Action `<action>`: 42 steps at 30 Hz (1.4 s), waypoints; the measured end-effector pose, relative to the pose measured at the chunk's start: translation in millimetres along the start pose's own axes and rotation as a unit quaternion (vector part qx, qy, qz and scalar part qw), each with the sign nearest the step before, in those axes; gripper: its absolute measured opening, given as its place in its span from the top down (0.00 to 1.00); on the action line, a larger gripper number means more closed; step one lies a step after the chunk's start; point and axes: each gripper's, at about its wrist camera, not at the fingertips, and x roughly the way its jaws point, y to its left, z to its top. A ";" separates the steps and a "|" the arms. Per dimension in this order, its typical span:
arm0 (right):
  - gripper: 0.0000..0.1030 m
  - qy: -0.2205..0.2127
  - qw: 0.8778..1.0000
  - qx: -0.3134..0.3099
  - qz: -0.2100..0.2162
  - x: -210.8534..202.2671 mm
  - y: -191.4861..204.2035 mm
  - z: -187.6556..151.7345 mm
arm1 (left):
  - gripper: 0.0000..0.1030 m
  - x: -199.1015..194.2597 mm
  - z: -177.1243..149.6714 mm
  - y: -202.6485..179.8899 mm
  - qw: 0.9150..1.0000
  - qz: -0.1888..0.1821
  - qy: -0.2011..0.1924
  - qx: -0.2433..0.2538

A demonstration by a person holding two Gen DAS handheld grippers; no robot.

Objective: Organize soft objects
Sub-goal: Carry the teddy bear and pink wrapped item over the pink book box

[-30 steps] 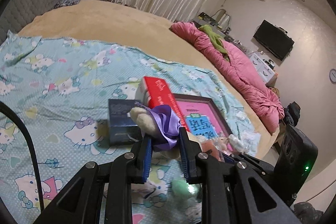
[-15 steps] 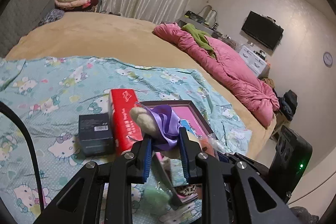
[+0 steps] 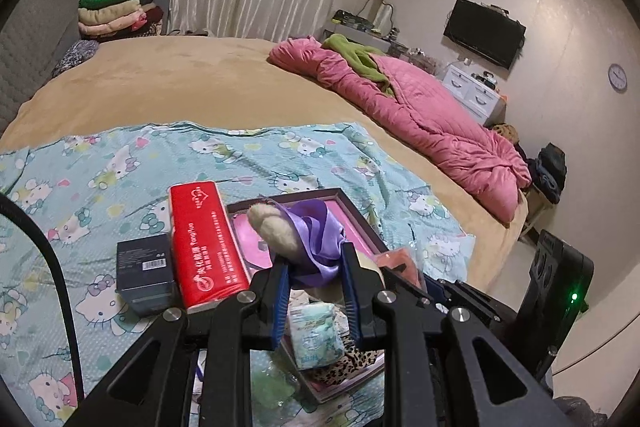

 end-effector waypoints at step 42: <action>0.79 0.042 0.996 0.069 -0.024 27.1 -68.7 -20.9 | 0.77 141.0 -39.0 -27.2 0.989 0.015 0.133 0.055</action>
